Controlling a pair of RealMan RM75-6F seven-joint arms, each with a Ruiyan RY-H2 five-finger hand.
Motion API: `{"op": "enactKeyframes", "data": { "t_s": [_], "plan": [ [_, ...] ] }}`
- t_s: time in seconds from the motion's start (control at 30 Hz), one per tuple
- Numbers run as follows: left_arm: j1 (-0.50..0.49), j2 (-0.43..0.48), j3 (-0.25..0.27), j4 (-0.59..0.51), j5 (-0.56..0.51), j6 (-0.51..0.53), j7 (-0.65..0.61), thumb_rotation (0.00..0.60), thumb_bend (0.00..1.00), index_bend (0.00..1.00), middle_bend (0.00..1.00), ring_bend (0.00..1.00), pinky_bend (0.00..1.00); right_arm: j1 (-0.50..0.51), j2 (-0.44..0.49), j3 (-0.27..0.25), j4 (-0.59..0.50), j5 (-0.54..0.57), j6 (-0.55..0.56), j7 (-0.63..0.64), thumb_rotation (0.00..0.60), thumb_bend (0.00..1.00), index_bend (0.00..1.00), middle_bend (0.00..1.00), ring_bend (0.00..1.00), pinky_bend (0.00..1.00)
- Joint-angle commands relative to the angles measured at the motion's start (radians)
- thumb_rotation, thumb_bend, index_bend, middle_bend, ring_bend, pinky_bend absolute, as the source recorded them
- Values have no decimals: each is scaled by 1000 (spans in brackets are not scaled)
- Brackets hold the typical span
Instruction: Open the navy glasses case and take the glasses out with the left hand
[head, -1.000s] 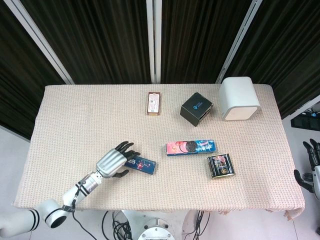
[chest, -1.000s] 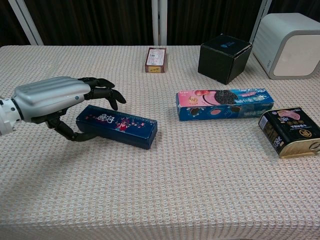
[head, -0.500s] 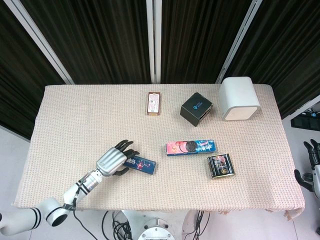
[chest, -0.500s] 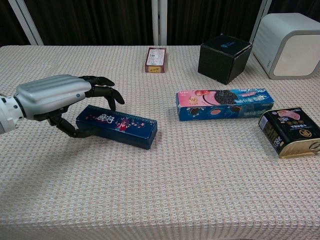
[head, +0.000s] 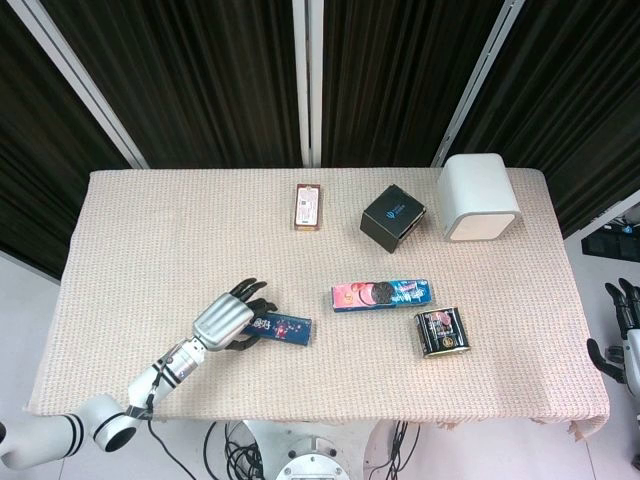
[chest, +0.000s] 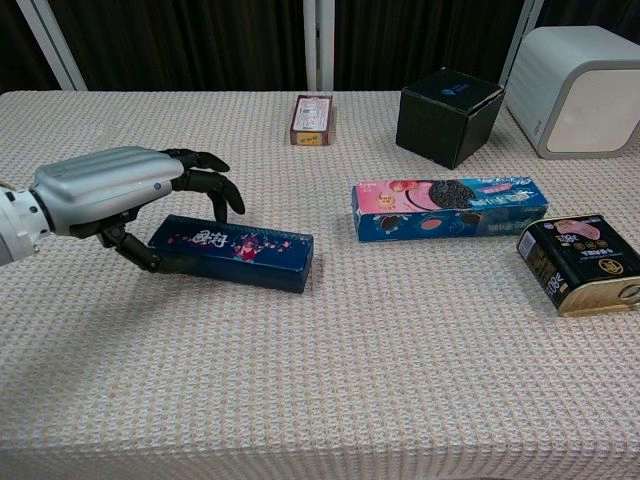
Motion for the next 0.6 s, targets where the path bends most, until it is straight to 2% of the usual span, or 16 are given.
{"op": "enactKeyframes", "data": {
  "t_s": [0.03,0.3,0.6],
  "plan": [
    [-1,0,-1,-5,-7,-1,-3,600,351,284,394,69,97,0,-1,0,1,0,-1,0,600,301,0,0,0,0],
    [-2,0,-8,-35,-55,-25,-27,600,398,318,446,99,99,1,-4,0,6,-1,-2,4,600,300,0,0,0,0],
    [8,7,-37,-97,-158,-63,-50,600,439,363,523,159,119,1,-9,0,17,-6,1,13,600,300,0,0,0,0]
  ]
}}
